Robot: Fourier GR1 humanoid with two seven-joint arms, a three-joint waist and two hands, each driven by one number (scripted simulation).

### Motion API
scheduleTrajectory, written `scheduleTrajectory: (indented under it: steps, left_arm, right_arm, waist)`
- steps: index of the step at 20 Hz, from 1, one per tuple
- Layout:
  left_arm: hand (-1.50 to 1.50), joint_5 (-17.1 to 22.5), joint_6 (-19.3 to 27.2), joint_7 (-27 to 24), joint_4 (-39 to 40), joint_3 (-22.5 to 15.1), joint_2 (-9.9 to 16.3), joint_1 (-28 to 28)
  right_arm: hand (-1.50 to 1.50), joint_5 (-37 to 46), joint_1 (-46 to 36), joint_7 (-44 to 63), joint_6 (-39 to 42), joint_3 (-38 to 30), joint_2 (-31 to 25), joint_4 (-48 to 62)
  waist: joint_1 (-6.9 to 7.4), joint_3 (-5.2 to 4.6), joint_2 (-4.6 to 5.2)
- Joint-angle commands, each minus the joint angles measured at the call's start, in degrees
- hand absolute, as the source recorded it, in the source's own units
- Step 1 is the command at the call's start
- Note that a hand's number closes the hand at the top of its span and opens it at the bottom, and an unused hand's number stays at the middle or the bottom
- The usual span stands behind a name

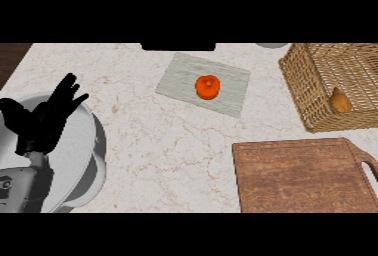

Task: Pick the croissant from the cutting board and place it in the basket

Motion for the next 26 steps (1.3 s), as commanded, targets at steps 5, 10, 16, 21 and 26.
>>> scheduleTrajectory:
  steps: [5, 10, 16, 21, 26]
  left_arm:
    - [0.0, -0.5, -1.0, -0.6, 4.0, 1.3, 0.5, 1.5]
    - [0.0, -1.5, 1.0, 1.1, 1.4, 0.3, -0.8, 2.1]
    - [0.0, -0.4, -1.2, -1.2, 2.6, 1.3, 0.2, 2.7]
    - [0.0, -0.6, -0.2, 0.2, 2.6, 1.1, -0.2, 0.5]
    - [0.0, -0.3, -0.9, 0.1, 3.2, 1.2, 0.1, -0.4]
  right_arm:
    - [-1.5, -3.5, -6.8, -8.3, 2.8, -3.9, -0.9, 12.1]
    - [-1.5, -9.5, -10.8, -0.7, 2.3, -11.3, -3.7, 17.4]
    - [-1.5, -16.1, -9.4, -3.4, 8.2, -20.2, -11.6, 29.1]
    - [-1.5, -17.0, -6.8, -3.4, 22.9, -21.6, -23.1, 37.4]
    - [-1.5, -15.4, -1.4, -9.7, 31.3, -20.8, -27.0, 41.2]
  waist:
    - [-0.55, -0.33, 0.21]
    - [-0.4, -0.3, 0.17]
    - [-0.4, -0.23, 0.52]
    - [-0.22, -0.04, 0.93]
    - [-0.19, 0.11, 1.2]
